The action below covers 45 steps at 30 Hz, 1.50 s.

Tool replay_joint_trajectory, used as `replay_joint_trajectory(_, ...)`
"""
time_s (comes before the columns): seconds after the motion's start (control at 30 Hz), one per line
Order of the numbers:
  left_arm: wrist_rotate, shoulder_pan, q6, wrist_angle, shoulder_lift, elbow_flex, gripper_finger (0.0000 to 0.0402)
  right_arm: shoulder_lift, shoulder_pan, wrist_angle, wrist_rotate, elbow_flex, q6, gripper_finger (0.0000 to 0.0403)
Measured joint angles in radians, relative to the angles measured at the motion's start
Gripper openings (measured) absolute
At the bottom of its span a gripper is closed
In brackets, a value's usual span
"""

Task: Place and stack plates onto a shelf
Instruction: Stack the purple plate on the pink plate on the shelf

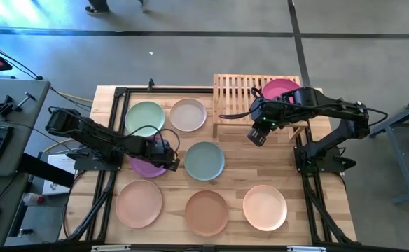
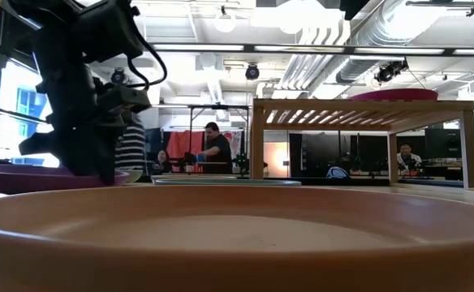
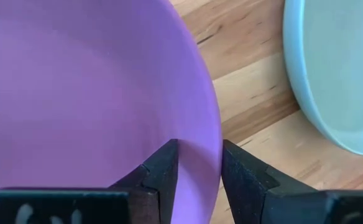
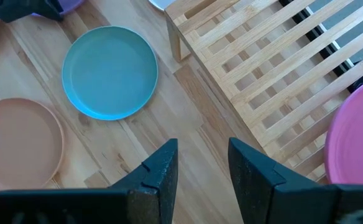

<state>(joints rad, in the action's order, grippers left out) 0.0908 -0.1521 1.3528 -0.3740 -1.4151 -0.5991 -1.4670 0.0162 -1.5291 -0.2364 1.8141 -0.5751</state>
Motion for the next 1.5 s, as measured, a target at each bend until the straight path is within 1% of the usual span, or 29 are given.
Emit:
replay_joint_trajectory(0.13,0.005,-0.01,-0.001,0.0,0.001,0.0,0.0087,0.0,0.0,0.0,0.0,0.0,0.0,0.0119)
replay_joint_trajectory(0.47,0.016,-0.045,-0.012,0.0,0.003,-0.003,0.0024,0.0,0.0,0.0,0.0,0.0,0.0,0.0119)
replay_joint_trajectory(0.67,0.008,-0.077,-0.003,0.007,0.002,-0.006,0.0012,0.0,0.0,0.0,-0.016,0.0,0.0,0.0119)
replay_joint_trajectory(0.8,-0.007,-0.099,-0.03,-0.042,-0.003,-0.052,0.001,0.0,0.0,0.0,-0.027,0.0,0.0,0.0119)
replay_joint_trajectory(0.93,-0.007,-0.112,-0.079,-0.124,-0.002,-0.13,0.0008,0.0,0.0,0.0,-0.027,0.0,0.0,0.0119)
replay_joint_trajectory(1.03,-0.001,-0.122,-0.118,-0.203,-0.003,-0.178,0.0008,0.0,0.0,0.0,-0.026,0.0,0.0,0.0119)
replay_joint_trajectory(1.3,0.007,-0.155,-0.226,-0.307,-0.002,-0.302,0.0008,0.0,0.0,0.003,-0.027,0.0,0.0,0.0119)
replay_joint_trajectory(1.5,0.008,-0.177,-0.321,-0.427,-0.002,-0.398,0.0007,0.0,0.0,0.033,-0.027,0.0,0.0,0.0119)
